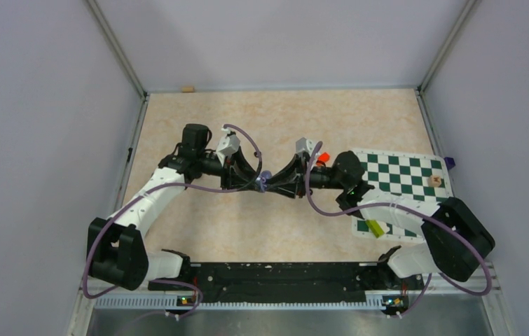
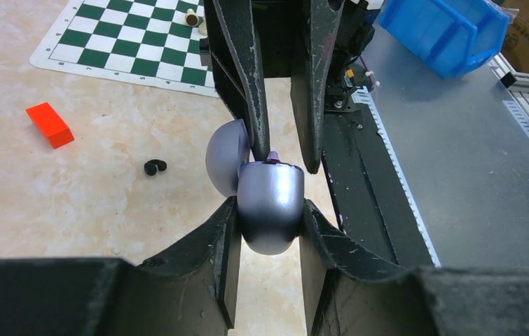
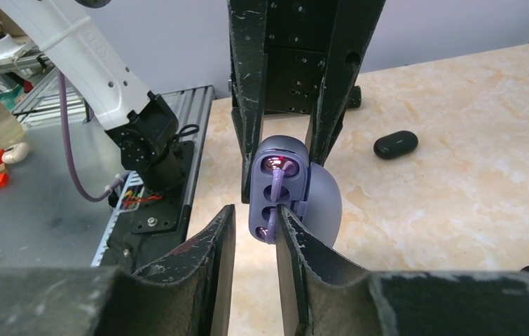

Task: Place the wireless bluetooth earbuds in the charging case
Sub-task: Insert the left earbud into the left side groove of the charging case, then close the charging case with the earbuds inside.

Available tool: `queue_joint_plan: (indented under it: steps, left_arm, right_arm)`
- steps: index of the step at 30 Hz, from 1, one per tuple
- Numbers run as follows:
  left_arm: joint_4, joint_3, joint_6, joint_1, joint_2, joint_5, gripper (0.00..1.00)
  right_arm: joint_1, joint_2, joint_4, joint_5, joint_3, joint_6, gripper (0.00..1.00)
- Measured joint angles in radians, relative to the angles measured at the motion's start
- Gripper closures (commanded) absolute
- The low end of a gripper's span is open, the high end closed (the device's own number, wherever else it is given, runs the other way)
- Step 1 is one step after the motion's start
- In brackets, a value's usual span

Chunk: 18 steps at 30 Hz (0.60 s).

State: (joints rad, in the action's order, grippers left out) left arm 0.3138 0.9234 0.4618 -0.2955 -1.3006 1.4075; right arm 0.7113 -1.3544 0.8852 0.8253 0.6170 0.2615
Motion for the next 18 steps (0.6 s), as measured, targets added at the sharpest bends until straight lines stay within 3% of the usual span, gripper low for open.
queue_joint_plan:
  steps: [11, 16, 18]
  left_arm:
    - [0.0, 0.0, 0.0, 0.0, 0.0, 0.001, 1.0]
    - [0.0, 0.0, 0.0, -0.001, 0.0, 0.001, 1.0]
    - [0.0, 0.0, 0.0, -0.001, 0.0, 0.001, 1.0]
  right_arm:
    - [-0.079, 0.125, -0.12, 0.098, 0.052, -0.039, 0.49]
    - [-0.122, 0.18, -0.178, 0.059, 0.064, -0.087, 0.3]
    - [-0.125, 0.183, -0.211, 0.019, 0.07, -0.116, 0.28]
